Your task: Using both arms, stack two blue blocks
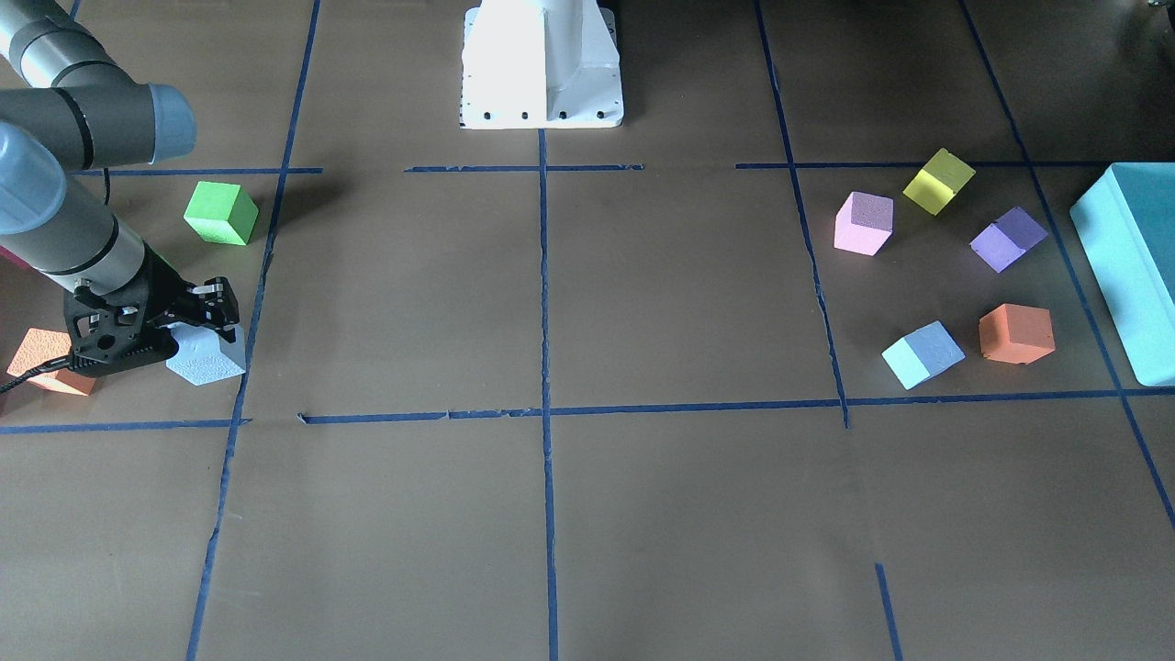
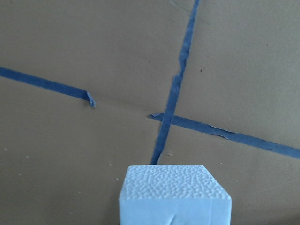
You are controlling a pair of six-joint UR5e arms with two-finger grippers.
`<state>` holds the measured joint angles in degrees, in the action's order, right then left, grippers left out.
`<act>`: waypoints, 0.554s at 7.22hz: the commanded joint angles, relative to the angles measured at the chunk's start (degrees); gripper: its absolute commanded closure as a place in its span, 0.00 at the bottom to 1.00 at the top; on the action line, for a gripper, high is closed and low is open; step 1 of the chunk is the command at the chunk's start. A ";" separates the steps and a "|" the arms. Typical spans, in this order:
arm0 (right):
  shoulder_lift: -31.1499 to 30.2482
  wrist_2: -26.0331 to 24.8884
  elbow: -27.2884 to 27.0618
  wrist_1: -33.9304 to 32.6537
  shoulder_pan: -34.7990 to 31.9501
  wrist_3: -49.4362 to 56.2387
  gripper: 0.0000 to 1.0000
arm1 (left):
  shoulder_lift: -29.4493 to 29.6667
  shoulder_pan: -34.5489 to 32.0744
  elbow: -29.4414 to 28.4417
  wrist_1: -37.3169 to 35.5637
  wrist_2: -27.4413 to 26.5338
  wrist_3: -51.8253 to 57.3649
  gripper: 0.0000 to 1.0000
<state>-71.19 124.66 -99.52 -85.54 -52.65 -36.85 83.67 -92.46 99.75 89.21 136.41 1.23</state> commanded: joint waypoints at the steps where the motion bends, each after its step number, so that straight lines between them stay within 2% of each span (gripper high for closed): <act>1: 7.70 -1.34 -1.03 -4.37 6.38 -14.48 0.97 | 0.00 0.00 0.00 0.00 0.00 0.00 0.00; 3: 14.73 -7.82 0.64 -6.55 13.77 -20.09 0.98 | 0.00 0.00 0.00 0.09 -0.26 0.00 0.00; 4: 20.42 -9.42 4.13 -9.18 16.93 -23.06 0.98 | 0.00 0.00 0.09 0.00 -0.09 0.00 0.00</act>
<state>-56.90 117.94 -98.45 -92.11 -39.92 -56.43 83.67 -92.46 99.78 89.25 136.24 1.23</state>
